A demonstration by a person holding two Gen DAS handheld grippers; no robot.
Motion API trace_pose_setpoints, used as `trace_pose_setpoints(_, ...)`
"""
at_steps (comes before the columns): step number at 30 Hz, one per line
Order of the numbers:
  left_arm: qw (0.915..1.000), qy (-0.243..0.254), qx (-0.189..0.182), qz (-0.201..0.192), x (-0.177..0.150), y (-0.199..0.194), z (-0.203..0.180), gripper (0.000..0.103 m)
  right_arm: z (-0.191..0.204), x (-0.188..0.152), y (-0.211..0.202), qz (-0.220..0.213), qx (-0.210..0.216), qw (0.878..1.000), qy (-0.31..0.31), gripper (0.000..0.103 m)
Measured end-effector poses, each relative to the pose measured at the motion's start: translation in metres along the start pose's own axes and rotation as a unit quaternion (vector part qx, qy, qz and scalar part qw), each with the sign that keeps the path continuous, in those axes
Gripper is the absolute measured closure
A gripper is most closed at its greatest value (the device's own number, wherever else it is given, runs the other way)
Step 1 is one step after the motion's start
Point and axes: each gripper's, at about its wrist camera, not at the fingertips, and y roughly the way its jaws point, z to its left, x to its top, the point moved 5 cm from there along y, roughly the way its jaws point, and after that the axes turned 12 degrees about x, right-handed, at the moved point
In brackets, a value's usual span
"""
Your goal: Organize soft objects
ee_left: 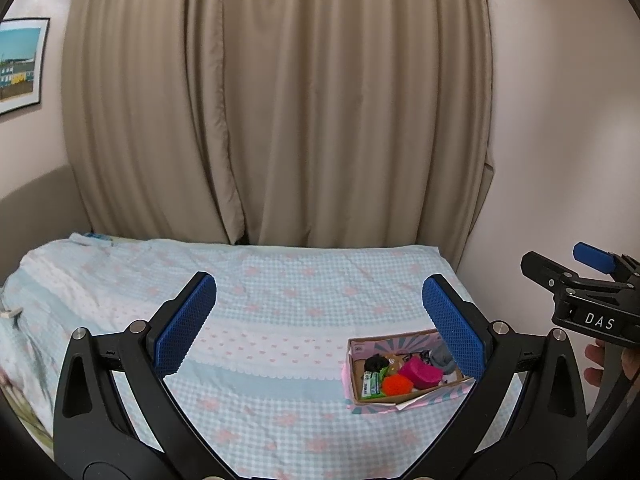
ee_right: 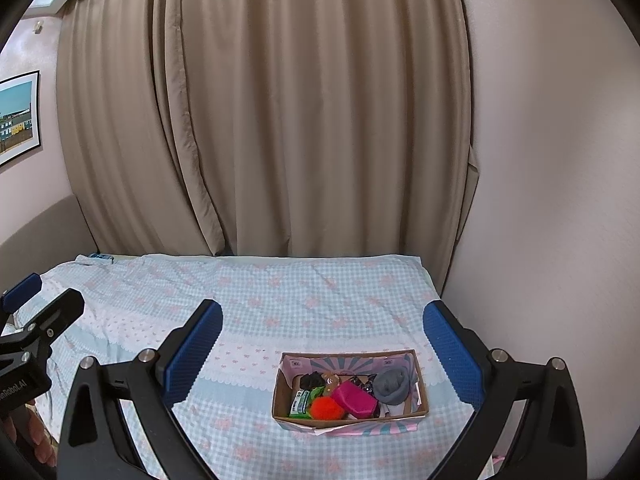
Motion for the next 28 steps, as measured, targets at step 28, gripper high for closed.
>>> trace_pose_setpoints(28, 0.9987, -0.005, 0.039, -0.031, 0.010, 0.006, 0.001, 0.000, -0.004, 0.005, 0.015, 0.012, -0.001, 1.000, 0.003, 0.003)
